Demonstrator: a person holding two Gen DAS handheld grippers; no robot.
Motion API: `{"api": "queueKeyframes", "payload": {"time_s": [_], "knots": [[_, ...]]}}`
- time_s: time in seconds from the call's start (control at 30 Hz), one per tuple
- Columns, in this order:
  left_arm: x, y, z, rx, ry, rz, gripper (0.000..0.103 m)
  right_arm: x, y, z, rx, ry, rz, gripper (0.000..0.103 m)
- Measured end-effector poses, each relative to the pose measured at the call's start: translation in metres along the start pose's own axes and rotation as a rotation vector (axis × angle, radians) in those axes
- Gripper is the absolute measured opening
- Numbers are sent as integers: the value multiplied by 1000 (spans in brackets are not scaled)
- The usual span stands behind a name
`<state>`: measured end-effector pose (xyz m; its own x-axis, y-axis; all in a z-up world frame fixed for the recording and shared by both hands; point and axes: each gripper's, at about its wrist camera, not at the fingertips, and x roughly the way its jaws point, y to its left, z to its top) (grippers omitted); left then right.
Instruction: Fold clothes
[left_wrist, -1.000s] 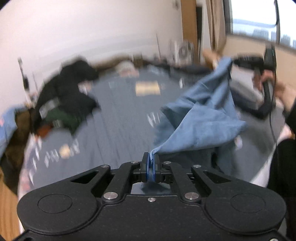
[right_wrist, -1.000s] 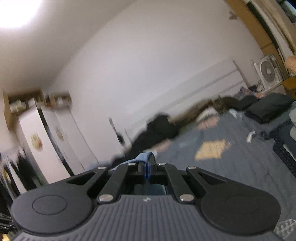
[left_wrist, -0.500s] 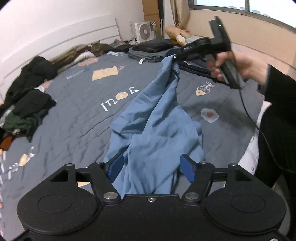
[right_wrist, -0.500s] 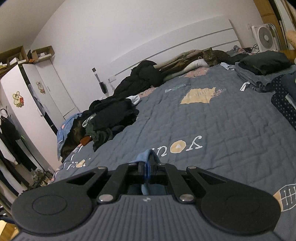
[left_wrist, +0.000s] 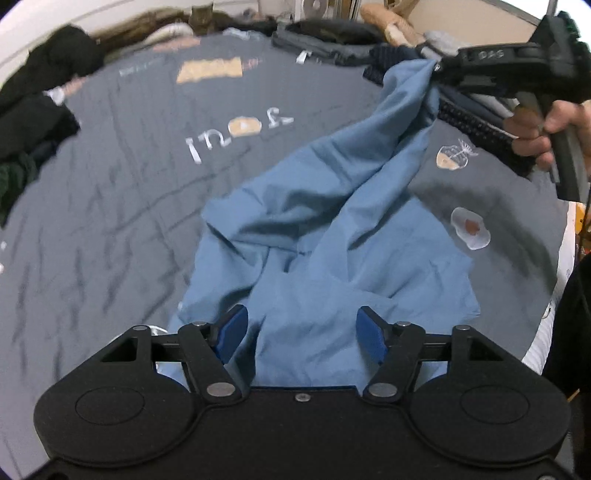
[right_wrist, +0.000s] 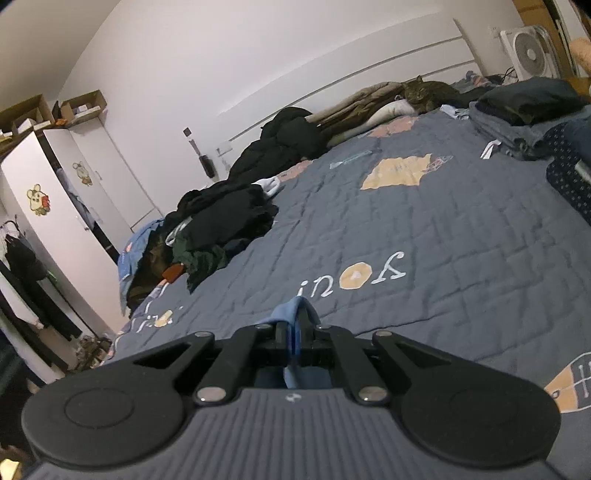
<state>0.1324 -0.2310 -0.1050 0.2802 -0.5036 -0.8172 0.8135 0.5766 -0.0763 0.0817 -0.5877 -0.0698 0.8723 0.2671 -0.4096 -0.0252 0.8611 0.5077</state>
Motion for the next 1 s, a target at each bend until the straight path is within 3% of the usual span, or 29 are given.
{"api": "queueKeyframes", "payload": {"time_s": [0.07,0.1,0.13,0.17,0.33,0.5,0.7,0.87,1.0], "knots": [[-1,-2,-1,-1,5,-37,48,1,-2,-1,5,4,0,2],[-4,-5,-3,10,5,-51,39,1,-3,-1,8,5,0,2],[-8,-8,-4,22,6,-64,16,2,-5,-1,11,7,0,2],[-11,-12,-6,33,6,-78,11,2,-6,0,14,8,-3,2],[-38,-33,-19,101,1,-154,6,-1,-11,1,21,10,-6,2],[-69,-56,-40,151,-32,-133,6,-3,-12,1,32,11,0,2],[-95,-66,-54,127,-113,-141,6,-3,-12,1,34,15,-13,2],[-121,-63,-57,82,-207,-20,4,-3,-15,0,50,18,-14,2],[-176,-38,-38,25,-344,104,3,-6,-17,4,95,6,10,3]]}}
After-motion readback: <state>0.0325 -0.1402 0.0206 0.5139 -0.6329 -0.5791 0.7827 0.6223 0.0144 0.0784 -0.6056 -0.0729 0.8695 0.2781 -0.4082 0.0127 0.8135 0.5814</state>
